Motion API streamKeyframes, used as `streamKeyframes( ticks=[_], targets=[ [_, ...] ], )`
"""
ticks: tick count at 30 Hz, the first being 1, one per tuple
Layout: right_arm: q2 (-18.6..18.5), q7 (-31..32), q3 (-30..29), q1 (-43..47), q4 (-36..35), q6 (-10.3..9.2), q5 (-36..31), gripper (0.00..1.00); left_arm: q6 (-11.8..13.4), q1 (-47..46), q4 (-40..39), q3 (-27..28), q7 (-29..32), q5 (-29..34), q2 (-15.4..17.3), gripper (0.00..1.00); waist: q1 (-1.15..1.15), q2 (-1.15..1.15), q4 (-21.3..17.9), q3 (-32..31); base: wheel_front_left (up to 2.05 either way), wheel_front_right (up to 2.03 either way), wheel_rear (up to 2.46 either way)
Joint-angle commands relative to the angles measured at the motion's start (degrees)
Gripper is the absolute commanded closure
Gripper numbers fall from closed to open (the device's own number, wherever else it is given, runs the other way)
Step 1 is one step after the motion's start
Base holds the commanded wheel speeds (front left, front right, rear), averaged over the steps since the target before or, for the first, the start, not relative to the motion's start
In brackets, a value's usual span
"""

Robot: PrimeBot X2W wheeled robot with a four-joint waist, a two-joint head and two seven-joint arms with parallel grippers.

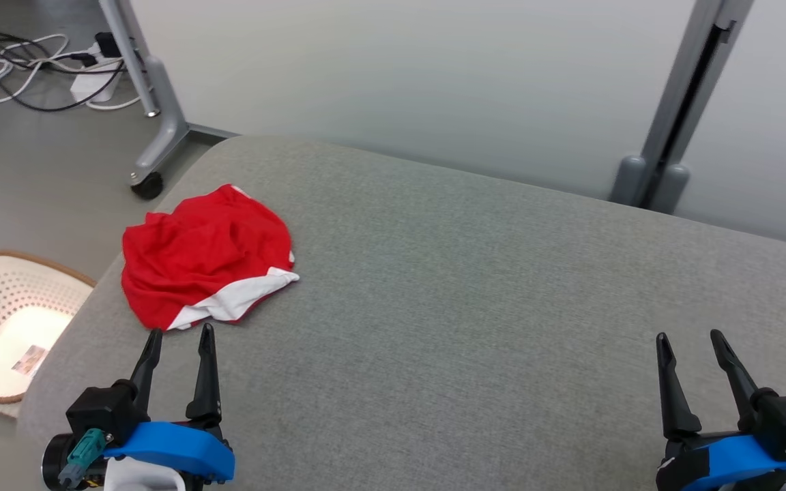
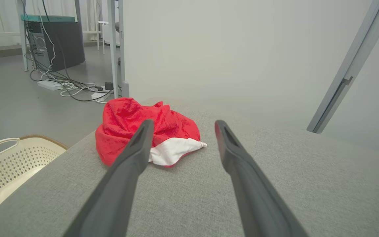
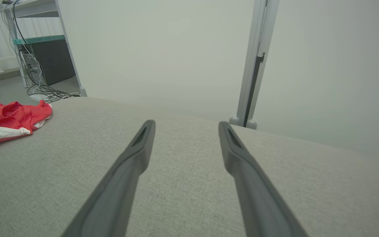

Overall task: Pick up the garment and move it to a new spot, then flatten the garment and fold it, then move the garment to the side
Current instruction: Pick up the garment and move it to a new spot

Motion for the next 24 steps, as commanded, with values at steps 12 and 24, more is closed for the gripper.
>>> streamKeyframes(
  ticks=[12, 24],
  targets=[
    [0.0, -0.5, 1.7, -1.1, 0.9, -0.01, -0.1, 0.00, 0.4, 0.8, -0.3, 0.9, -0.2, 0.4, 0.0, 0.00, 0.00, 0.00, 8.7, 1.5, 0.00, 0.00, 0.00],
    [0.0, -0.1, 2.3, -0.6, 0.9, -0.01, -0.2, 0.00, 1.0, 1.4, -0.9, 2.5, -0.2, -0.2, 0.3, 0.00, 0.00, 0.00, 8.2, 2.4, 0.00, 0.00, 0.00]
  ],
)
